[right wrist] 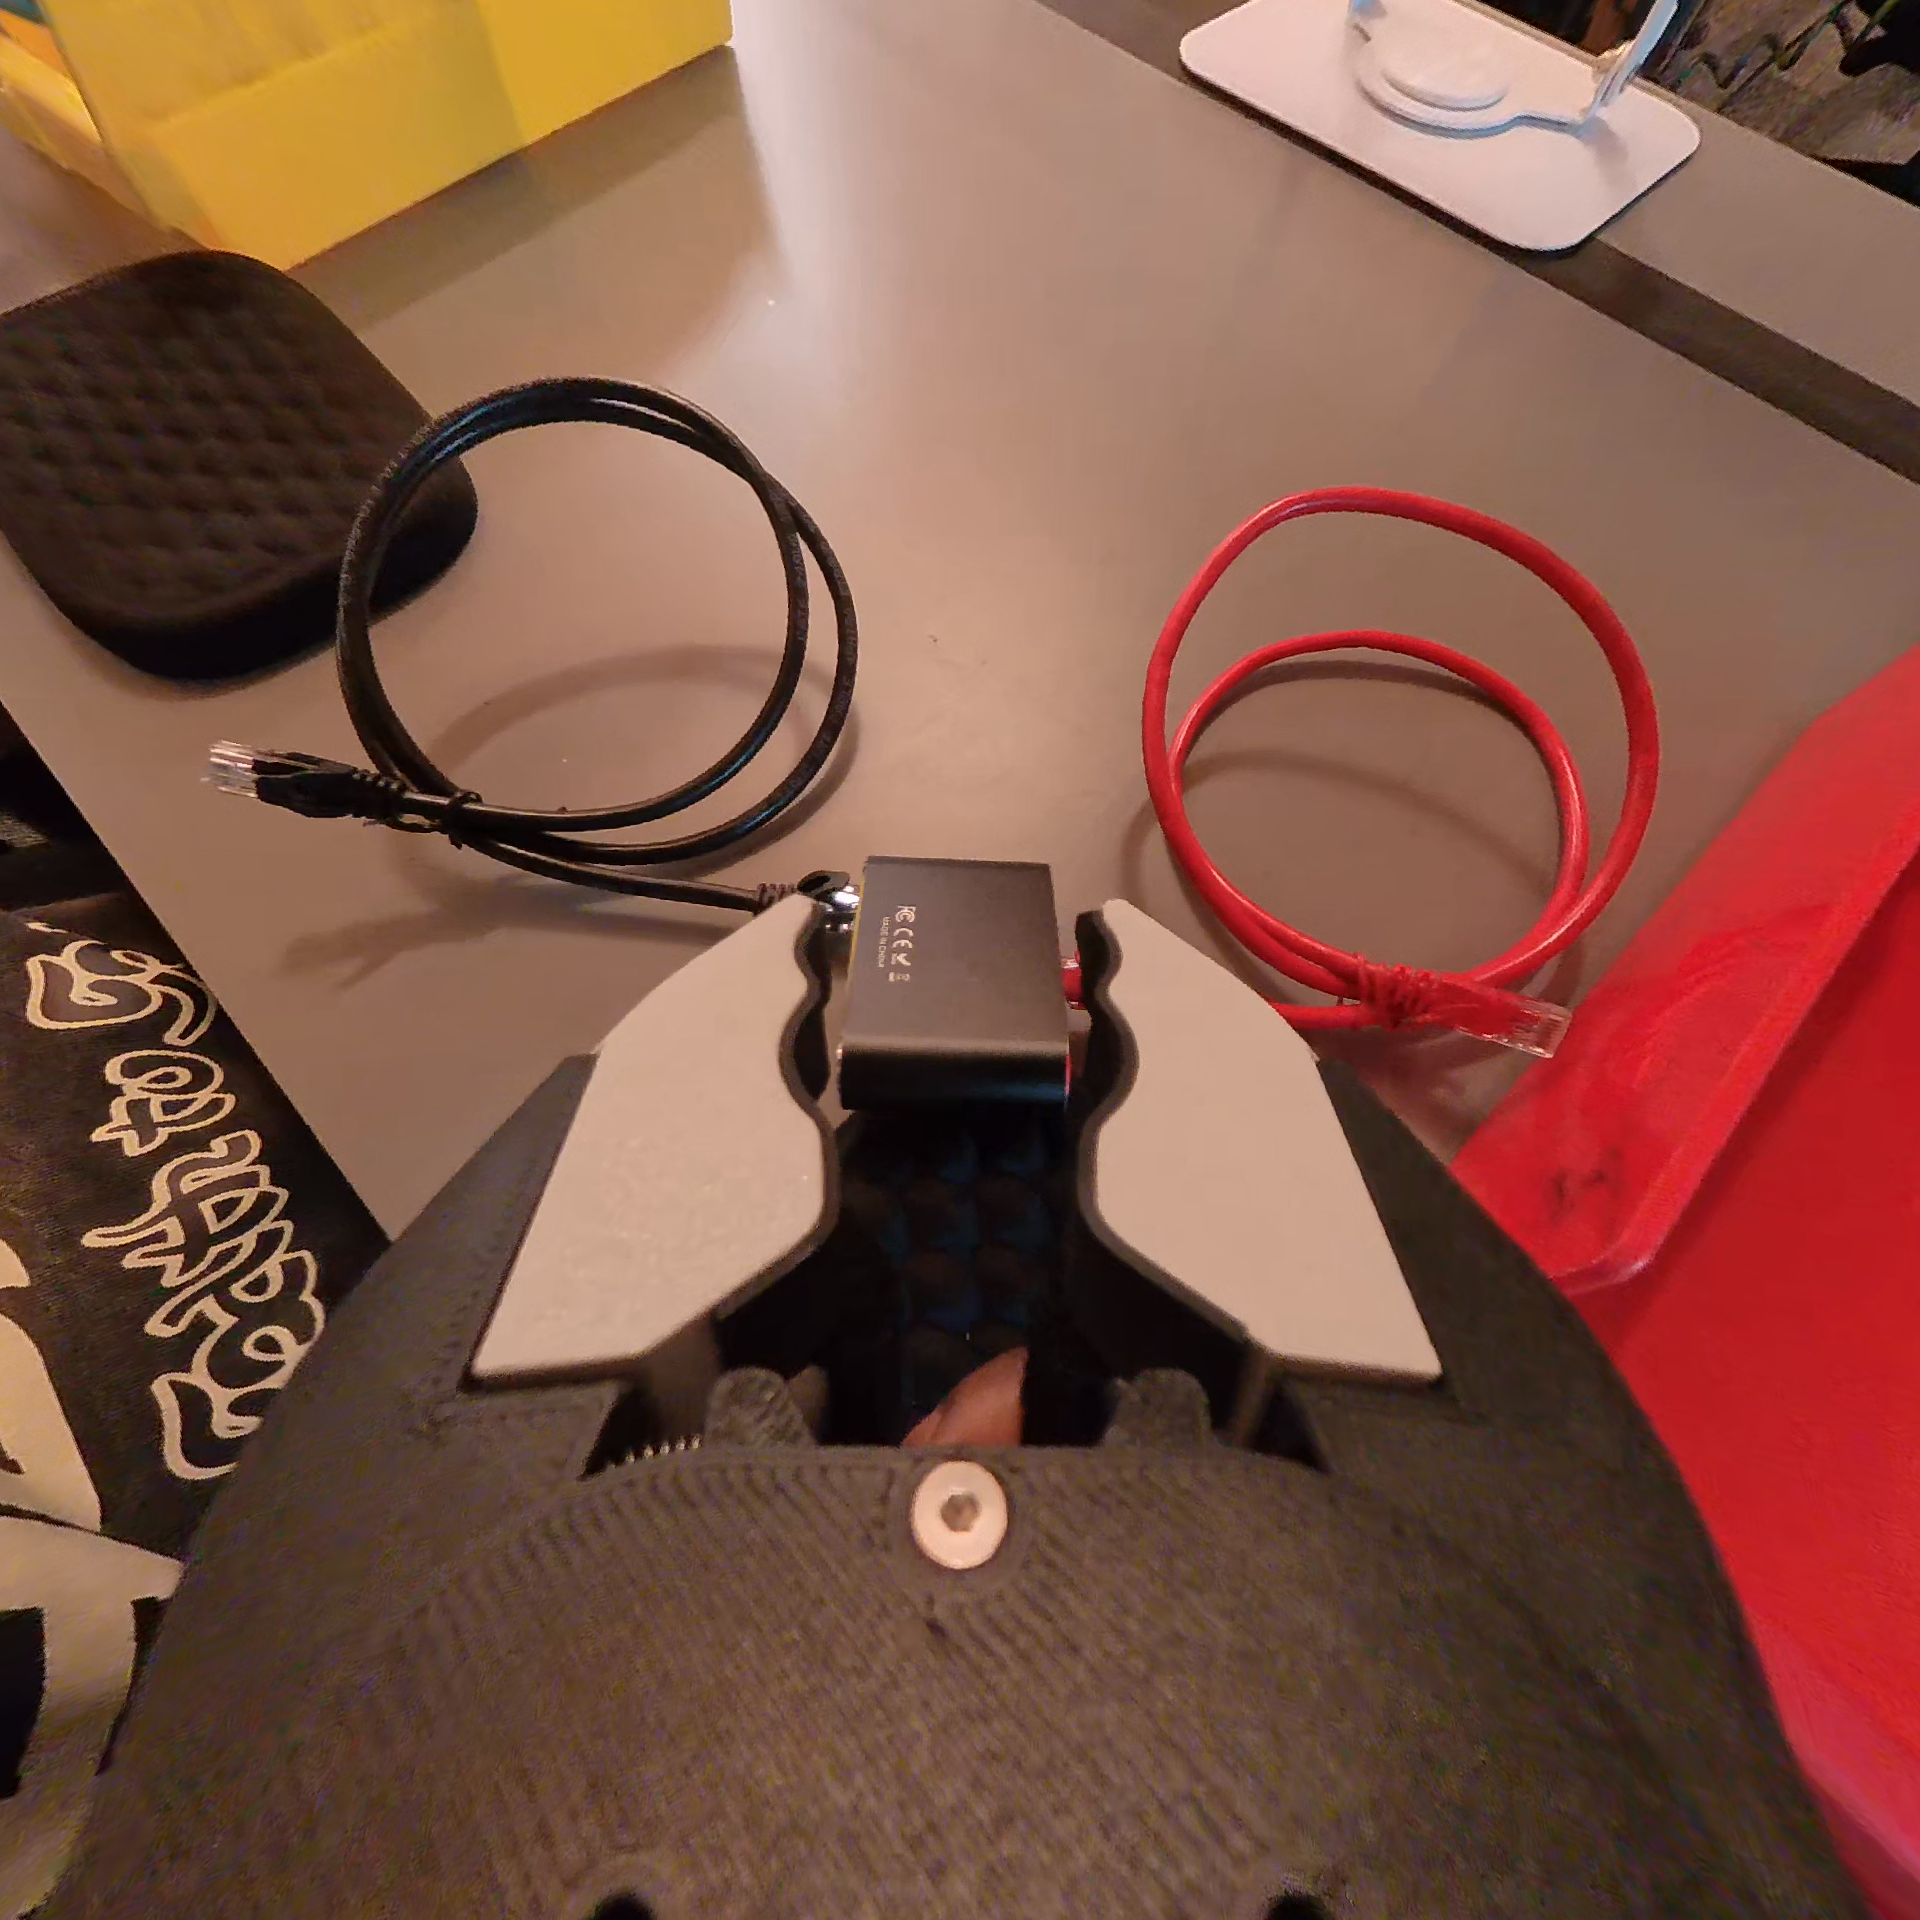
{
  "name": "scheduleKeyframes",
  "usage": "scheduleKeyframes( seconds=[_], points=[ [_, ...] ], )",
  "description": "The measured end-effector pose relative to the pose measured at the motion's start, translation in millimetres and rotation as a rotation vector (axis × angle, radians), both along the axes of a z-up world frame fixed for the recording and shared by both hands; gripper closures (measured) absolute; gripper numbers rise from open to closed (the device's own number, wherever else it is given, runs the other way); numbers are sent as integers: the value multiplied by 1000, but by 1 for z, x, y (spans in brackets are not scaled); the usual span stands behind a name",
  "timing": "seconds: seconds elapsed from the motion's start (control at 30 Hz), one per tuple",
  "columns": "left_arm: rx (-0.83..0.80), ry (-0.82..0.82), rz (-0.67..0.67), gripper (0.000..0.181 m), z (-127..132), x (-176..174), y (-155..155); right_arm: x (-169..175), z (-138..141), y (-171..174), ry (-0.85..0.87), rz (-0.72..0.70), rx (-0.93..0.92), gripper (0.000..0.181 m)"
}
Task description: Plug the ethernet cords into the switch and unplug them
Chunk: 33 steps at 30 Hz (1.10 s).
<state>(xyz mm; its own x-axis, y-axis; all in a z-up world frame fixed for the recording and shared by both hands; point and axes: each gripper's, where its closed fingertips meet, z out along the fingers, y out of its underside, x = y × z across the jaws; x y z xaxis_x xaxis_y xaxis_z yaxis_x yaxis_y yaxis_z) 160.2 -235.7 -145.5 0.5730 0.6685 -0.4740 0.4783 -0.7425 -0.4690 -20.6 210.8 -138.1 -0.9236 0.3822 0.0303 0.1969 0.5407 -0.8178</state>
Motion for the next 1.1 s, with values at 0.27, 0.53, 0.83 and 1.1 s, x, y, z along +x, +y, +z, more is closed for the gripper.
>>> scheduleKeyframes(
  seconds=[0.27,0.53,0.83,1.1],
  points=[
    [409,723,197,164,116,-30,1,-2,6,-3,45,-12,-28,138],
    [1182,1190,47,164,206,-11,49,27,41,-40,95,136,-299,139],
    [1702,1208,-120,164,195,-29,149,133,86,-108,-118,517,-744,144],
    [1808,548,-396,164,166,-58,246,134,83,-110,157,533,-618,144]
  ],
)
